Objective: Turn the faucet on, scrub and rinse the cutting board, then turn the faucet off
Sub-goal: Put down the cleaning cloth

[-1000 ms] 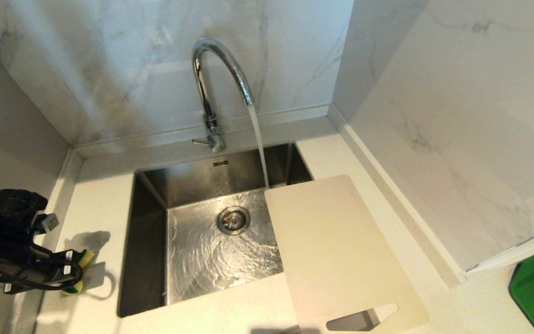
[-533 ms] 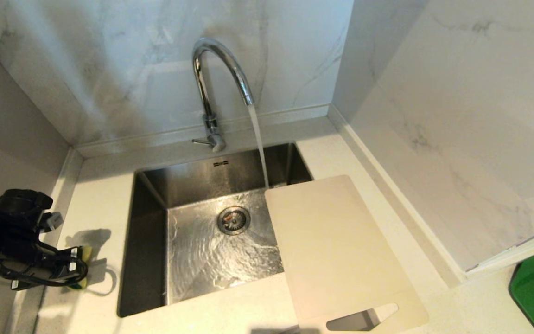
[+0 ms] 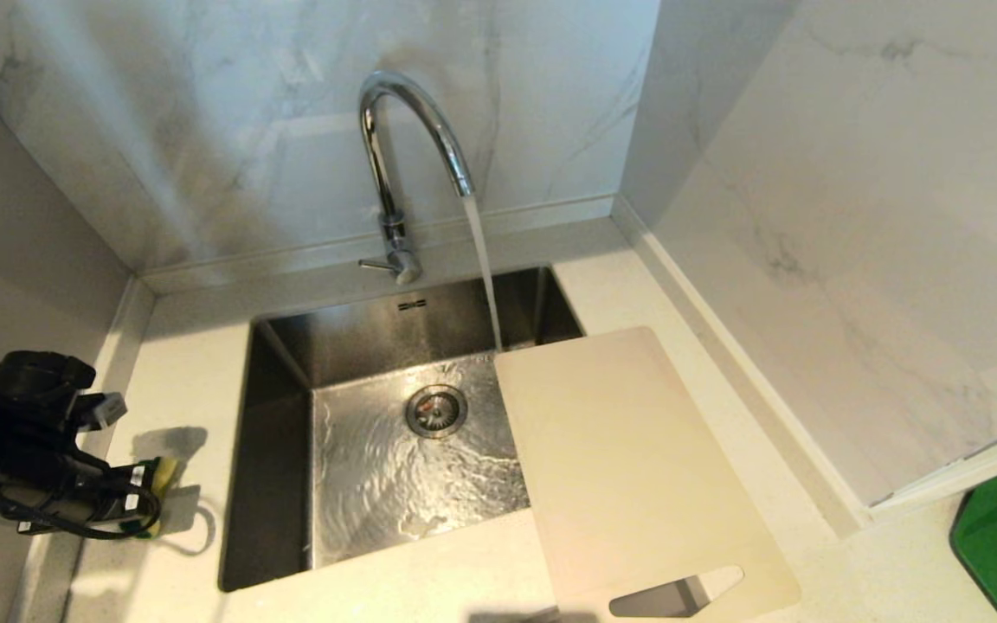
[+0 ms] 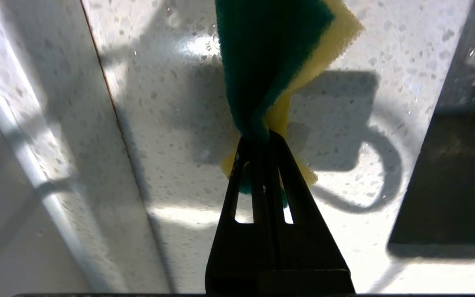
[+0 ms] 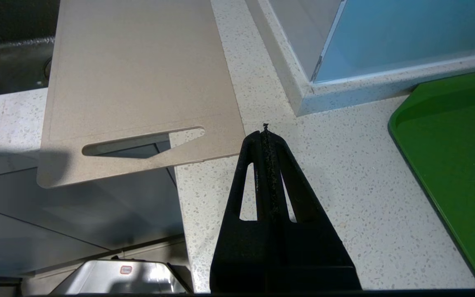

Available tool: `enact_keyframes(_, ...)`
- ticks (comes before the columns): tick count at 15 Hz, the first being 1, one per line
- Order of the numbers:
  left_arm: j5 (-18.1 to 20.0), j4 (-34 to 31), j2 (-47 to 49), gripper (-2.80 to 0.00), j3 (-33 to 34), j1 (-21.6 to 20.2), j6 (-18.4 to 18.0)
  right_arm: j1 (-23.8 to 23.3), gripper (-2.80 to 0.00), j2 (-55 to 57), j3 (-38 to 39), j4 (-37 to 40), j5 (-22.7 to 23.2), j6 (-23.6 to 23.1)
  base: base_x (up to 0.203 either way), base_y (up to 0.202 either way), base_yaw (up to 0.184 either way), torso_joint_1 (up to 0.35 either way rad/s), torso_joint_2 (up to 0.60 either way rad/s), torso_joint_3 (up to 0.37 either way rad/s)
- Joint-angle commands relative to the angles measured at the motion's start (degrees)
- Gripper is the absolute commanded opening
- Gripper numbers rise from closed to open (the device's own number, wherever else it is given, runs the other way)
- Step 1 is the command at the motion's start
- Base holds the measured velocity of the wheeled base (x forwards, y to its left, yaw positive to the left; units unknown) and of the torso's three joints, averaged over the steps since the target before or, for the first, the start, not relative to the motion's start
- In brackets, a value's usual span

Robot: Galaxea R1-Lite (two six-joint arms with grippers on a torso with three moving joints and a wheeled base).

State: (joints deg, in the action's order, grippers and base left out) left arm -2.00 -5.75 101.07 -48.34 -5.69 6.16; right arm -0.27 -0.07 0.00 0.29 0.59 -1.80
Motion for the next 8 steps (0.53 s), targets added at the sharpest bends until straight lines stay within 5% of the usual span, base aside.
enact_keyframes(1,-0.07,-0.05,-0.69,-2.80,-0.12,-0.11,-2.60,0.00,-2.80,0.07,0.09,-0.03,0.02,-0.05,0.000,0.000,0.000,0.000,0.00,0.000)
enact_keyframes(8,3.23,0.77,-2.41,-2.80,-0.39,-2.00,-10.73,0.00,-2.80,0.07,0.00,-0.03,0.00,0.30,0.000,0.000,0.000,0.000,0.00,0.000)
